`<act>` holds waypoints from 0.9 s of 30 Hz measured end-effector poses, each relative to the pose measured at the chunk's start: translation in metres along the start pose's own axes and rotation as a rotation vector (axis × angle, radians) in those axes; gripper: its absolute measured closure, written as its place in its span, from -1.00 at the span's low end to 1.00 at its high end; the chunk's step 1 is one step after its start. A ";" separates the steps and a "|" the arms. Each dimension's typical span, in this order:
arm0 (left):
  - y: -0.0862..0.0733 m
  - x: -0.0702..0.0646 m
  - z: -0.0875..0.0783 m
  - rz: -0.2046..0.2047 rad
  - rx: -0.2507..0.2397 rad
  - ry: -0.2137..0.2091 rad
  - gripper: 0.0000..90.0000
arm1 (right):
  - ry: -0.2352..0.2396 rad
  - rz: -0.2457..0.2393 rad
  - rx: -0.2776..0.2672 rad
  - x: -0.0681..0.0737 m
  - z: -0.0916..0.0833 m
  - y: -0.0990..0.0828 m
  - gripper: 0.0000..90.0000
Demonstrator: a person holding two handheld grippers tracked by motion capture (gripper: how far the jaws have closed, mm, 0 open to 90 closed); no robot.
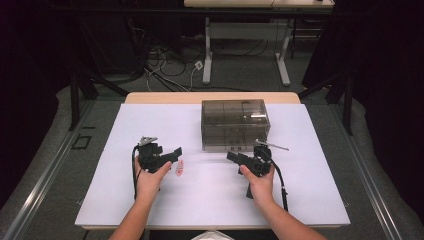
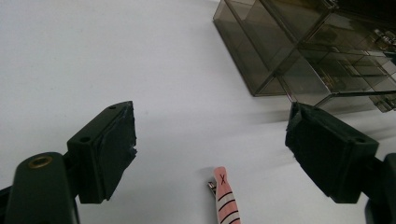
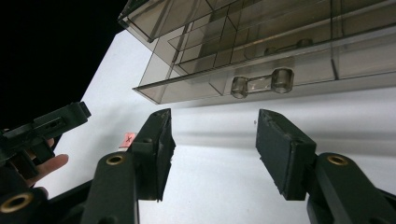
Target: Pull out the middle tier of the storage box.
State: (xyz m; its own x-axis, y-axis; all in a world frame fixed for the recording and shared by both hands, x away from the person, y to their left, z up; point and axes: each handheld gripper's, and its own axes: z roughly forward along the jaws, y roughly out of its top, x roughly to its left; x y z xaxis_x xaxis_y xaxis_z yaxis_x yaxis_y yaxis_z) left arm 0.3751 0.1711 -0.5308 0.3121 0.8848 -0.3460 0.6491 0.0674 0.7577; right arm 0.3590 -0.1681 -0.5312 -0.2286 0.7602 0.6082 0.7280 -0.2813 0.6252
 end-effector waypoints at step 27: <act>0.000 0.002 -0.001 -0.009 0.002 -0.001 -0.63 | -0.127 -0.293 0.005 0.025 -0.006 0.027 -0.19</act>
State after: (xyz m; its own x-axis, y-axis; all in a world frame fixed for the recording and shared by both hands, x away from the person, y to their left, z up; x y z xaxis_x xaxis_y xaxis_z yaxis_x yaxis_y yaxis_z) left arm 0.3746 0.1729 -0.5310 0.3071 0.8838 -0.3530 0.6534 0.0739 0.7534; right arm 0.3690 -0.1600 -0.4964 -0.3465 0.8755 0.3368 0.6466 -0.0372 0.7619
